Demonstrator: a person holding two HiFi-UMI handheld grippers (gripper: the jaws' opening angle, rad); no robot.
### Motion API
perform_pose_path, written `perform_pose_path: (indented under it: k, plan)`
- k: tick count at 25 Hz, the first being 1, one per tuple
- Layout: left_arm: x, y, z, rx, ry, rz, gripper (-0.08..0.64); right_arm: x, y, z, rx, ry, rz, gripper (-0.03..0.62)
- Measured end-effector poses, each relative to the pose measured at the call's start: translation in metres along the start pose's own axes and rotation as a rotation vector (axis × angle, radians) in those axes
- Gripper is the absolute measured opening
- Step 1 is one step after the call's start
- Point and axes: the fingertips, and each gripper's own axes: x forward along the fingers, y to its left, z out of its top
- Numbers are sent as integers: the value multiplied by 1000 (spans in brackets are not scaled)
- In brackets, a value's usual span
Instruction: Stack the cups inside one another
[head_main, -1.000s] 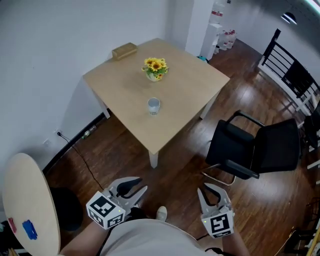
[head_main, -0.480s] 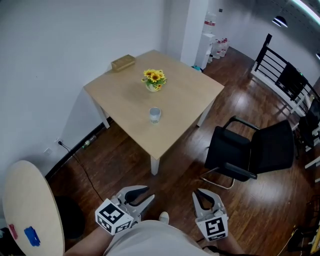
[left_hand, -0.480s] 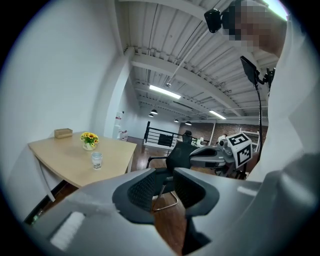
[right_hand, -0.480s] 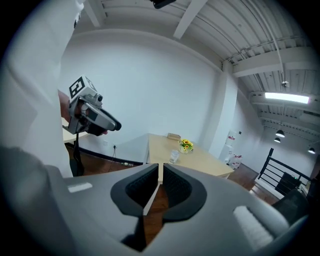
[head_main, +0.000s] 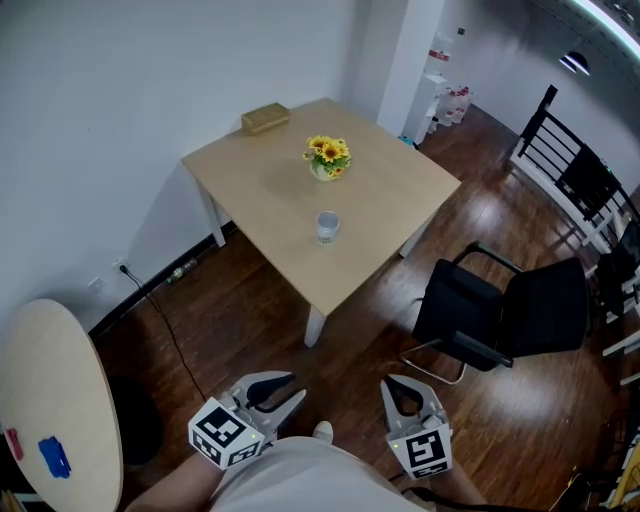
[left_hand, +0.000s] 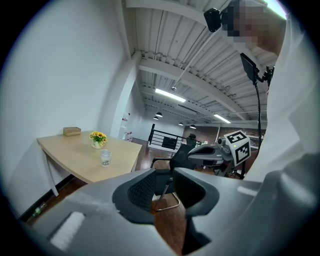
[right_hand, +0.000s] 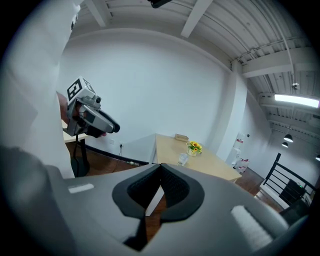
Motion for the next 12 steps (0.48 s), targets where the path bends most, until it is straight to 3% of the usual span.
perform_pose_path:
  k: [12]
  plan:
    - [-2,5,-4,-13,1,-25,115,11,14,2,-56,49,29,6]
